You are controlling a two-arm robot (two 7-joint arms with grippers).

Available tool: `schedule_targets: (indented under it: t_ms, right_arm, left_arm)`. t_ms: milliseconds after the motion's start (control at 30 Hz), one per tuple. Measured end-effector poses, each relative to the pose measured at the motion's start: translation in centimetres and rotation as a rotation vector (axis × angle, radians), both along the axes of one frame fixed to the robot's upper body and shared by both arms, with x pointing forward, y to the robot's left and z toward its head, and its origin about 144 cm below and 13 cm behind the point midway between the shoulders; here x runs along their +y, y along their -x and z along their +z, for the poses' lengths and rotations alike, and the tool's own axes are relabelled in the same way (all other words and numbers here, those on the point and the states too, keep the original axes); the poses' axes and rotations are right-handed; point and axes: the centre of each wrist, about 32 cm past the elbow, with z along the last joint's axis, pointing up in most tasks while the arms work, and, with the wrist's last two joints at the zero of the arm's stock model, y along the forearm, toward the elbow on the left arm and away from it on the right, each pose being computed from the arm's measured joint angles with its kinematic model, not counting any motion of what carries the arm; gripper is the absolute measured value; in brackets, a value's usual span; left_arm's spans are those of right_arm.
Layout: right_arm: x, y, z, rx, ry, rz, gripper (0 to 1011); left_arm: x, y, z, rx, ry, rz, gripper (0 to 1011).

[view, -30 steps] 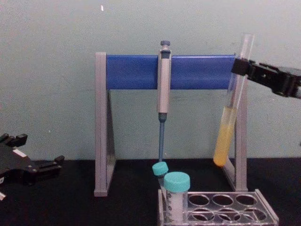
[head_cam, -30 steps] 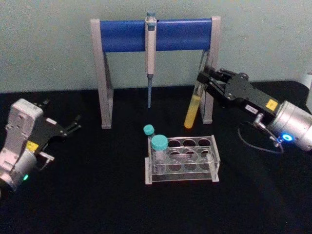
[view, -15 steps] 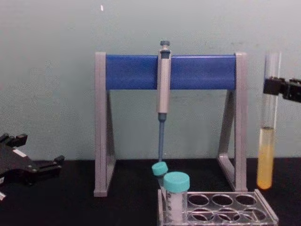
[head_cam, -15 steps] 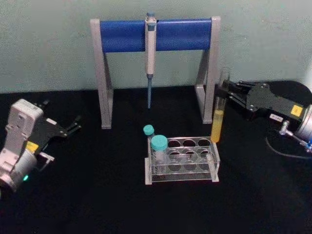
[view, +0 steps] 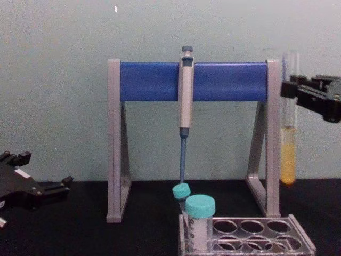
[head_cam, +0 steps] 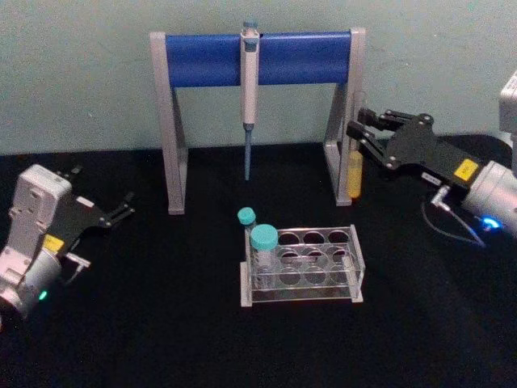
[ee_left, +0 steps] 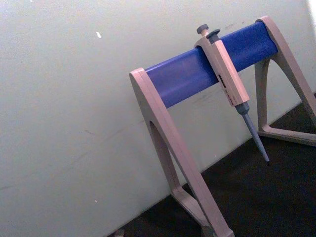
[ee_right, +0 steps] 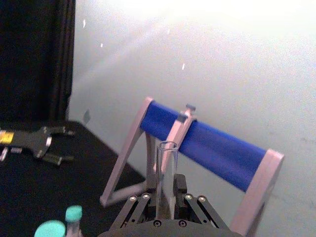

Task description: Pick up the test tube from the test tube rack, shake it, then place it back into the test tube rack.

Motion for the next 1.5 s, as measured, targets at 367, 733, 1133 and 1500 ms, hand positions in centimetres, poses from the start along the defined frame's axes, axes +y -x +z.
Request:
schedule_targets:
  t_ms: [367, 733, 1133, 1500]
  right_arm:
    - [2.2, -0.6, -1.3, -0.002, -0.181, 0.082, 228]
    - [0.2, -0.2, -1.1, 0.146, -0.253, 0.261, 228]
    - [-2.0, 1.3, 0.3, 0.097, -0.022, 0.106, 228]
    - [0.5, 0.7, 0.0, -0.002, -0.014, -0.01, 228]
  left_arm:
    - [0.0, 0.0, 0.0, 0.0, 0.0, 0.0, 1001]
    - [0.0, 0.0, 0.0, 0.0, 0.0, 0.0, 1001]
    - [0.0, 0.0, 0.0, 0.0, 0.0, 0.0, 1001]
    - [0.0, 0.0, 0.0, 0.0, 0.0, 0.0, 1001]
